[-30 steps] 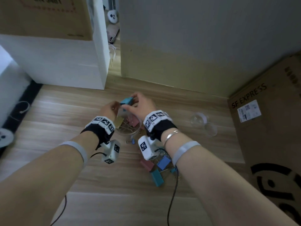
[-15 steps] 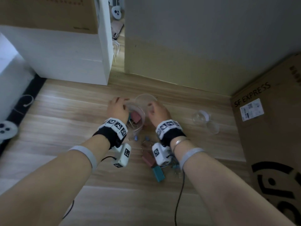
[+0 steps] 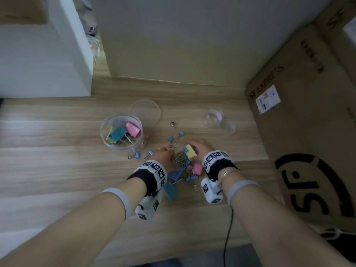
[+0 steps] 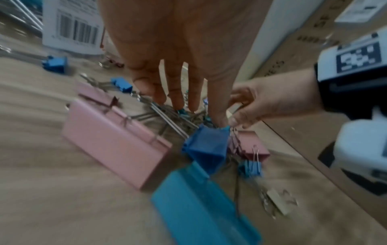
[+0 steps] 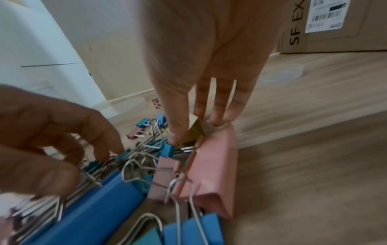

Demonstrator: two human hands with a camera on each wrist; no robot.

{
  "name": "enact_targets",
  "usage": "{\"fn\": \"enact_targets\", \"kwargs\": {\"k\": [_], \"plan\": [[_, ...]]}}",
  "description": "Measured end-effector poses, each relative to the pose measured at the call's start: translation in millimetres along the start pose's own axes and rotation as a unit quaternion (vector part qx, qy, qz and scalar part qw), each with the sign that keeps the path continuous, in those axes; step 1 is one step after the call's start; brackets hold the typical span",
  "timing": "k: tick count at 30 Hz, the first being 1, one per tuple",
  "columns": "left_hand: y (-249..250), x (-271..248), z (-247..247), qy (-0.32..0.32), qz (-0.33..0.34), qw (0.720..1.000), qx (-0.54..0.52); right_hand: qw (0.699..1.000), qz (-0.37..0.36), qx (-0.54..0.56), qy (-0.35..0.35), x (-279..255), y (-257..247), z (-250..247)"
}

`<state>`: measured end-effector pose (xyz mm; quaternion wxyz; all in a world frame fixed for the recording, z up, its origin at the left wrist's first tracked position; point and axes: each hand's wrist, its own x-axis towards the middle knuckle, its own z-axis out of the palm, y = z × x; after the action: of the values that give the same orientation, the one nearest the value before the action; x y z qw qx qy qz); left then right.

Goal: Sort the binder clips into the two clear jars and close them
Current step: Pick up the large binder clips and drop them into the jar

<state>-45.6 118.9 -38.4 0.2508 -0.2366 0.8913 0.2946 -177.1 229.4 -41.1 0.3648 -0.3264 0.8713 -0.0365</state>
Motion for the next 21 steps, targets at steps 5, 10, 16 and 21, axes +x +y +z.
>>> {"fn": "enact_targets", "kwargs": {"k": [5, 10, 16, 21], "plan": [[10, 1, 14, -0.004, 0.044, 0.996, 0.078, 0.999, -0.003, -0.015, 0.039, -1, 4, 1], [14, 1, 17, 0.017, 0.06, 0.997, 0.046, 0.989, -0.02, 0.083, 0.12, -11, 9, -5], [-1, 4, 2, 0.071, 0.077, 0.975, -0.194, 0.959, -0.071, 0.159, 0.225, -17, 9, -15], [-14, 1, -31, 0.084, 0.063, 0.878, -0.467, 0.933, -0.028, 0.288, 0.213, -14, 1, -27]]}}
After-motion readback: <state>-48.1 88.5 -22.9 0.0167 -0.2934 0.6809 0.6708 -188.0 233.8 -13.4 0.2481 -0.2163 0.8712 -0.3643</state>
